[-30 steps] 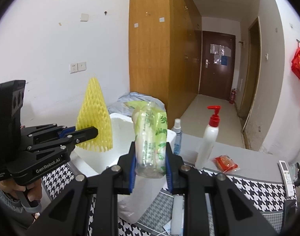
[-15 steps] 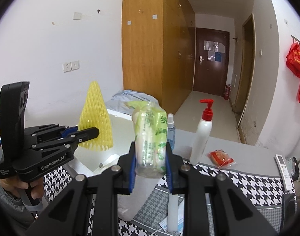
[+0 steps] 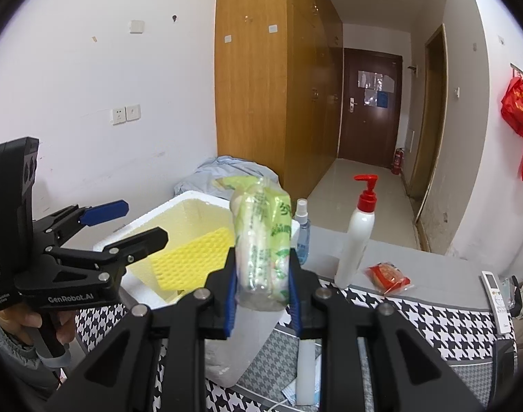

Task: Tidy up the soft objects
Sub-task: 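Lower the yellow foam net into the foam box and open the left gripper, then lower the tissue pack into the foam box and open the right gripper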

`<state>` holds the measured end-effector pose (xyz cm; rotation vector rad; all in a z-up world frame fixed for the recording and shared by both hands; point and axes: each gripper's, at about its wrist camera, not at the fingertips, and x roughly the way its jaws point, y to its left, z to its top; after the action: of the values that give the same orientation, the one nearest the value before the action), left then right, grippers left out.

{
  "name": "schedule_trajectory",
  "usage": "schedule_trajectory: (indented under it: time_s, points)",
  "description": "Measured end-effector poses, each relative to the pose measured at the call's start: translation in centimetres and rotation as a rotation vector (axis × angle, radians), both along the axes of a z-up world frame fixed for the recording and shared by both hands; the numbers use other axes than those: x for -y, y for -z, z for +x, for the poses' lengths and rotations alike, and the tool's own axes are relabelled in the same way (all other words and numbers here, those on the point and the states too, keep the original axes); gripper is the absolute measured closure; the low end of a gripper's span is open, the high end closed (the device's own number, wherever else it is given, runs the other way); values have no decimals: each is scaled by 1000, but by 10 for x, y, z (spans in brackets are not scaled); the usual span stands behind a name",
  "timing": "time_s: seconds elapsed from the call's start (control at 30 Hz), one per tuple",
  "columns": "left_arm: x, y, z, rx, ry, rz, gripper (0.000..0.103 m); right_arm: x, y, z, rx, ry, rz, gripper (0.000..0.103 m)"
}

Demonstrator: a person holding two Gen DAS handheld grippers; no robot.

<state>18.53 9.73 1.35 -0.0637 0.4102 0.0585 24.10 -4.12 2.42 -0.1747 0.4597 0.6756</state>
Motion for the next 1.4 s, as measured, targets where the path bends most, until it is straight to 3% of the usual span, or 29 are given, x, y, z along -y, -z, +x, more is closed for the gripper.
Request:
schedule_trajectory:
  time_s: [0.27,0.57,1.3,1.33,1.4]
  points:
    - [-8,-1,-13,21,-52,16,5,-14,0,-1,-9,-27,0,74]
    - [-23,-1,-26,27,-91,21,1,-31,3,-2,-15,-56,-10,74]
    - [-48,1,-50,38,-140,9,1,-56,11,12,-60,-97,-31,74]
    - [-48,1,-50,38,-143,10,1,-56,12,13,-65,-99,-31,73]
    - [-50,1,-51,40,-148,2,1,-56,11,13,-68,-94,-34,62]
